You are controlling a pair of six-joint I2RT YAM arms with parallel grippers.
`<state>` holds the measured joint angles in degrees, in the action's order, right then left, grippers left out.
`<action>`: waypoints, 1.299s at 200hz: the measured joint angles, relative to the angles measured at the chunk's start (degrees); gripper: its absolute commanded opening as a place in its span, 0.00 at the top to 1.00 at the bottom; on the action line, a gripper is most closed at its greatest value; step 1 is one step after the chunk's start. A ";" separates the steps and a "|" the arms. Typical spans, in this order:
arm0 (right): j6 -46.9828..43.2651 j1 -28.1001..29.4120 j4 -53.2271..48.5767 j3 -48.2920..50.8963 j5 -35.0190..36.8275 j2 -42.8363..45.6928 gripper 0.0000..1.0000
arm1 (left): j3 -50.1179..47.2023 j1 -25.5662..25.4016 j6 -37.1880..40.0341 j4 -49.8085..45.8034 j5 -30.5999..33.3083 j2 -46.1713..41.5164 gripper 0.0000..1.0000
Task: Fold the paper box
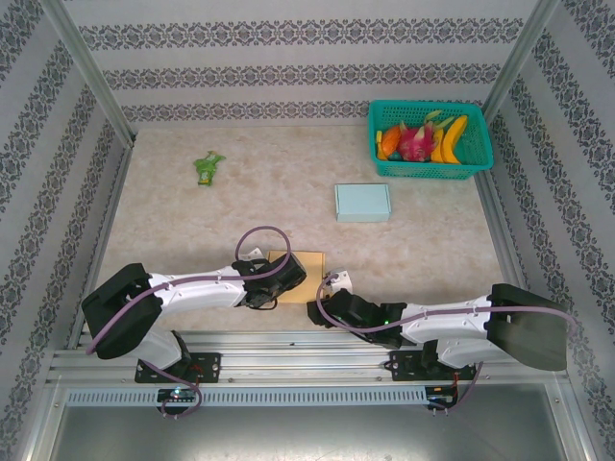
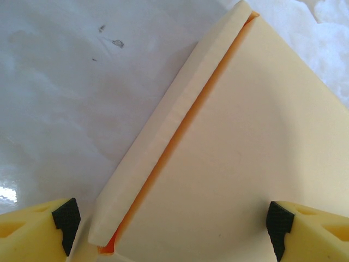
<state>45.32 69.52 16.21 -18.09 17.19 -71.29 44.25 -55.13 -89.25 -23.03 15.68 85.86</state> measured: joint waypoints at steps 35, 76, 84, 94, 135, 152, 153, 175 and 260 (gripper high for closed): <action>-0.02 -0.02 0.96 0.00 -0.09 -0.02 0.45 | 0.00 0.00 0.00 0.00 0.00 0.00 0.10; -0.15 -0.35 2.56 -0.02 -0.13 -2.10 0.53 | 0.00 0.00 0.00 0.02 0.02 0.00 0.10; -0.28 -0.39 2.93 -0.02 -0.11 -2.67 0.53 | 0.00 0.00 0.00 0.04 0.00 0.00 0.10; -0.28 -0.39 3.17 -0.07 -0.07 -3.15 0.54 | 0.00 0.00 0.00 0.07 0.02 0.00 0.10; -0.83 -0.22 3.52 -0.92 1.27 -5.53 0.54 | 0.00 -0.02 -0.02 0.11 0.07 0.00 0.10; -1.60 0.44 3.08 -1.66 2.69 -6.36 0.54 | 0.00 0.00 -0.07 0.09 0.52 0.02 0.10; -1.68 0.48 3.06 -1.66 2.82 -6.40 0.54 | 0.00 0.00 -0.07 0.09 0.52 0.02 0.10; -2.60 1.14 3.26 -1.68 4.26 -6.80 0.54 | -0.04 0.00 -0.22 0.11 0.52 0.02 0.10; -7.15 1.53 10.29 0.28 7.98 -9.97 0.55 | -0.04 0.00 -0.87 0.46 0.79 0.35 0.10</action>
<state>38.17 71.05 26.50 -17.80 25.17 -81.25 44.21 -55.13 -90.13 -22.57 16.47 86.21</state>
